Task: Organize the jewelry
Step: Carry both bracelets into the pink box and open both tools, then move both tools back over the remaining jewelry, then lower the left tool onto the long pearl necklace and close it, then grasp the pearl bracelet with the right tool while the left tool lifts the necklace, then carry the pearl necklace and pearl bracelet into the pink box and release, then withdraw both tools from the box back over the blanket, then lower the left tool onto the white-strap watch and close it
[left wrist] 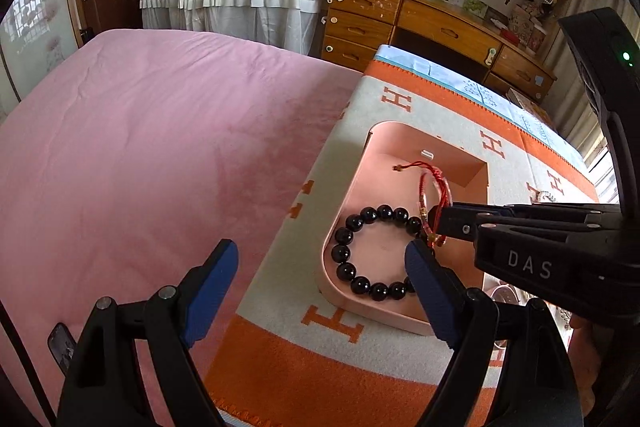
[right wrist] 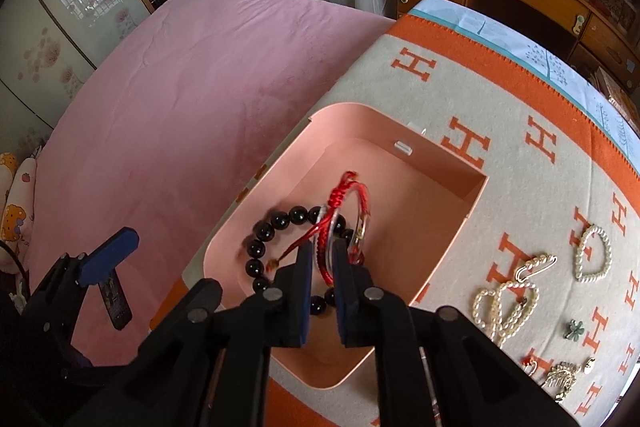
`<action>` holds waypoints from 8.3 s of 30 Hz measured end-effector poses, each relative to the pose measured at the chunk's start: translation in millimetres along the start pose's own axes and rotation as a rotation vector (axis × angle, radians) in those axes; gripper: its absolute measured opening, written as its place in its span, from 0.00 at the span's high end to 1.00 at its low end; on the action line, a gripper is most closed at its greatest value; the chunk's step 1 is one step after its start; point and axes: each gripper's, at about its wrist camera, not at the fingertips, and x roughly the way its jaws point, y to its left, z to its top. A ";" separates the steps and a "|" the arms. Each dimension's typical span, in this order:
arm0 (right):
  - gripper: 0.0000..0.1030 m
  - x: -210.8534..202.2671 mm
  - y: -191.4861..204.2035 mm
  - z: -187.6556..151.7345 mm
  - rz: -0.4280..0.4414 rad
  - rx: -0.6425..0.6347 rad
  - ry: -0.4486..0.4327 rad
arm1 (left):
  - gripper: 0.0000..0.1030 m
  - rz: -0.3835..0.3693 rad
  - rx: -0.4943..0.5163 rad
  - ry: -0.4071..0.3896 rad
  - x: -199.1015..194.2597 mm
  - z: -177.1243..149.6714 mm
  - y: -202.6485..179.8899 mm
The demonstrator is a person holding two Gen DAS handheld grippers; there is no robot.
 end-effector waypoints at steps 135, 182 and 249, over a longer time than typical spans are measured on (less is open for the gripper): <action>0.93 -64.1 -264.7 -44.6 -0.190 0.487 -0.148 | 0.97 -0.441 0.213 0.148 -48.3 110.6 -174.3; 0.93 -95.0 -51.0 24.6 0.005 0.088 -0.306 | 0.31 -0.092 0.170 -0.002 -8.5 88.7 -56.8; 0.75 -174.0 -224.5 -140.4 -0.084 0.434 -0.367 | 0.30 -0.285 0.277 0.318 11.1 -4.4 -191.0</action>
